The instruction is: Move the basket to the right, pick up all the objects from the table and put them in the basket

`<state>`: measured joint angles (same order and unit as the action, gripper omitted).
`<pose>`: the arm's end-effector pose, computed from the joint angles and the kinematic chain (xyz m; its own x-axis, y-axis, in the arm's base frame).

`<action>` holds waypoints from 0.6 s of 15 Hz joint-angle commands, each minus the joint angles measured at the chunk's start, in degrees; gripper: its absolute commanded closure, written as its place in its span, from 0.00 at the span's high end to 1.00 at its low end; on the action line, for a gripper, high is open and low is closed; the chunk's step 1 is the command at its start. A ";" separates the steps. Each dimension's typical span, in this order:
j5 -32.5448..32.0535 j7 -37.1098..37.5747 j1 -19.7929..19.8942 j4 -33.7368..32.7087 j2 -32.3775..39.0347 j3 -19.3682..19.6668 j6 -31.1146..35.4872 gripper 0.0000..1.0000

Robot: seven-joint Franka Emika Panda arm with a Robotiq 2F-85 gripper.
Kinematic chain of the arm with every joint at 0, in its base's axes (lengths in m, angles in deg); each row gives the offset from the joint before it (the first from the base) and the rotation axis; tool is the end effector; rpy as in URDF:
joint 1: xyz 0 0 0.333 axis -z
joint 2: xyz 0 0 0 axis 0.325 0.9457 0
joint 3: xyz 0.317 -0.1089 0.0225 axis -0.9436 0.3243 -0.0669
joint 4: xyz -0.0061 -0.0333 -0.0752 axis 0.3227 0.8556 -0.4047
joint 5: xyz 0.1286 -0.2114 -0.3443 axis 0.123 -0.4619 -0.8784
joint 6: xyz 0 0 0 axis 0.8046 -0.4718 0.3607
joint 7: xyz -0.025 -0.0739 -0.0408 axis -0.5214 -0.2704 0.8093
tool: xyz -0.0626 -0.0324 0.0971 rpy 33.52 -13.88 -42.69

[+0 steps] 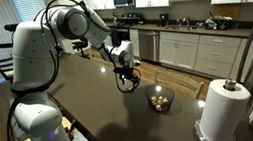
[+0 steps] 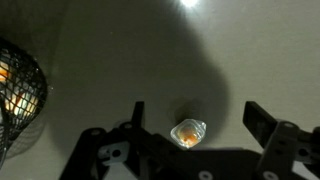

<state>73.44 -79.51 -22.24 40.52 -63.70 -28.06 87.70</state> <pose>0.6050 0.0785 0.2154 0.9818 0.1782 -0.0651 0.1762 -0.9837 -0.0345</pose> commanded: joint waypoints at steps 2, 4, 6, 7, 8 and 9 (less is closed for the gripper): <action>-1.47 -4.20 0.38 -6.29 4.05 -0.28 -3.15 1.00; -1.46 -5.80 0.65 -8.53 5.71 -0.38 -3.57 1.00; -1.25 -7.15 0.93 -10.76 7.27 -0.46 -4.41 1.00; -1.25 -7.73 1.06 -11.76 8.03 -0.45 -4.77 1.00; -1.17 -8.29 1.20 -12.78 8.76 -0.49 -5.12 1.00; -1.12 -8.68 1.30 -13.64 9.45 -0.52 -5.46 1.00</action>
<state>72.74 -85.40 -22.00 30.96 -56.90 -28.10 84.96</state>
